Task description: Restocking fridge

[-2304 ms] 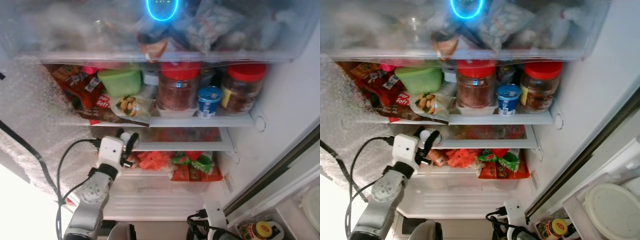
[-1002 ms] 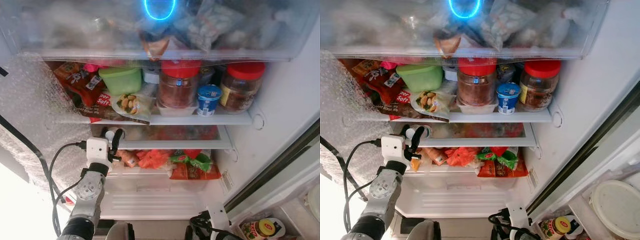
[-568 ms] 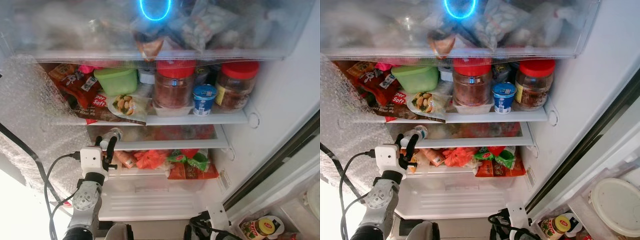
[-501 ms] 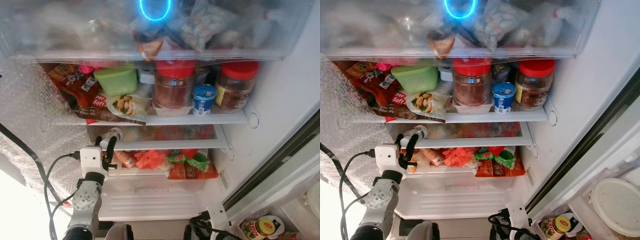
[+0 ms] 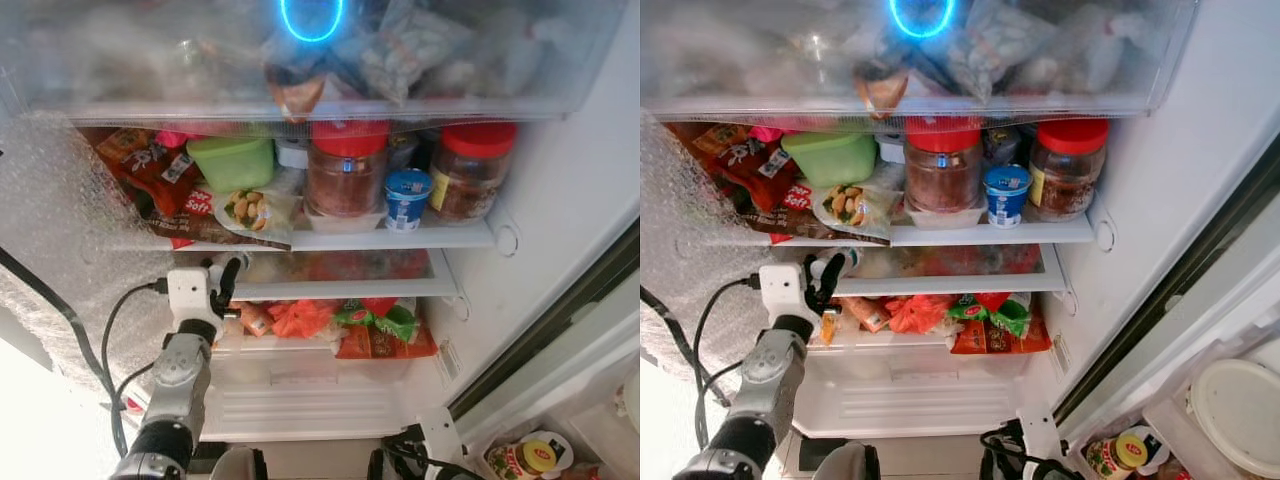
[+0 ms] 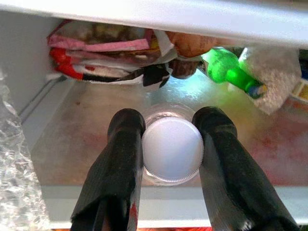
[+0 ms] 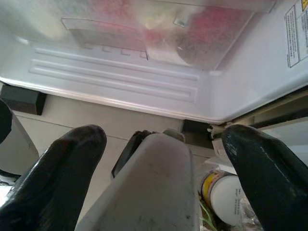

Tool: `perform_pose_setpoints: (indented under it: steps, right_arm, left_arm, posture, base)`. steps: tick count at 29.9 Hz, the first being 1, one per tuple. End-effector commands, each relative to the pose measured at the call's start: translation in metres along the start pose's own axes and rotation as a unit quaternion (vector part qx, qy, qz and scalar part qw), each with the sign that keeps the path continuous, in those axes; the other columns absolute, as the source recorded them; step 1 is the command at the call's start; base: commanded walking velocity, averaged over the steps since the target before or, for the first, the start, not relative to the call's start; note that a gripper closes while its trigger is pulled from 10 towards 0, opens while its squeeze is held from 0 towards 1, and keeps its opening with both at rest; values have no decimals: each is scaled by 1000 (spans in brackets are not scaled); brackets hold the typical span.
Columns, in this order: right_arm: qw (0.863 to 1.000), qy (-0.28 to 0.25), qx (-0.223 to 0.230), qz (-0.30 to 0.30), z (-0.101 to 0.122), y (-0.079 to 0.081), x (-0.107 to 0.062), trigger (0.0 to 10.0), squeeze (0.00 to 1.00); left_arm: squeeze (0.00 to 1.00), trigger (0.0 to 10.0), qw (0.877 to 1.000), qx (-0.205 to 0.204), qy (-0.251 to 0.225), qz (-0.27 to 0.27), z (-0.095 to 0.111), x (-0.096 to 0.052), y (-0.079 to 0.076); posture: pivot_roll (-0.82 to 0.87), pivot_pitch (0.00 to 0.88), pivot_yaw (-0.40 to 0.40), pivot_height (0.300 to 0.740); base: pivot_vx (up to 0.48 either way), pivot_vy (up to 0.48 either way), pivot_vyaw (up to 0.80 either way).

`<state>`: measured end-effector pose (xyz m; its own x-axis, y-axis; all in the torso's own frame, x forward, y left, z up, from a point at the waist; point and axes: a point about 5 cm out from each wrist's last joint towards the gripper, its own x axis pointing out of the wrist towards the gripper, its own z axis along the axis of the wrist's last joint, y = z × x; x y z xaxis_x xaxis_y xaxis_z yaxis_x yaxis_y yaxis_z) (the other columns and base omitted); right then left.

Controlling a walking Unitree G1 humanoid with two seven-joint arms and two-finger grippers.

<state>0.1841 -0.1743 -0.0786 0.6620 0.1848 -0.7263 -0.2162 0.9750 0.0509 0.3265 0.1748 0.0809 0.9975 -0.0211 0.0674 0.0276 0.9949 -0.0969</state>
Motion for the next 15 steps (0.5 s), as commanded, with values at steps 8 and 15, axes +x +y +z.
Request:
perform_pose_setpoints:
  steps: [8, 15]
  right_arm:
    - [1000, 14, 12, -13, -7, -4, -3, 10000, 0]
    - [1000, 16, 13, -14, -9, -3, -3, 10000, 0]
  left_arm:
    - [0, 10000, 992, -7, 125, 31, -44, -20, 9]
    - [0, 10000, 988, -14, 144, 46, -52, -26, 13]
  posture:
    - [3, 86, -43, 648]
    - [1, 88, -41, 648]
  base:
    - [0, 0, 0]
    - [0, 0, 0]
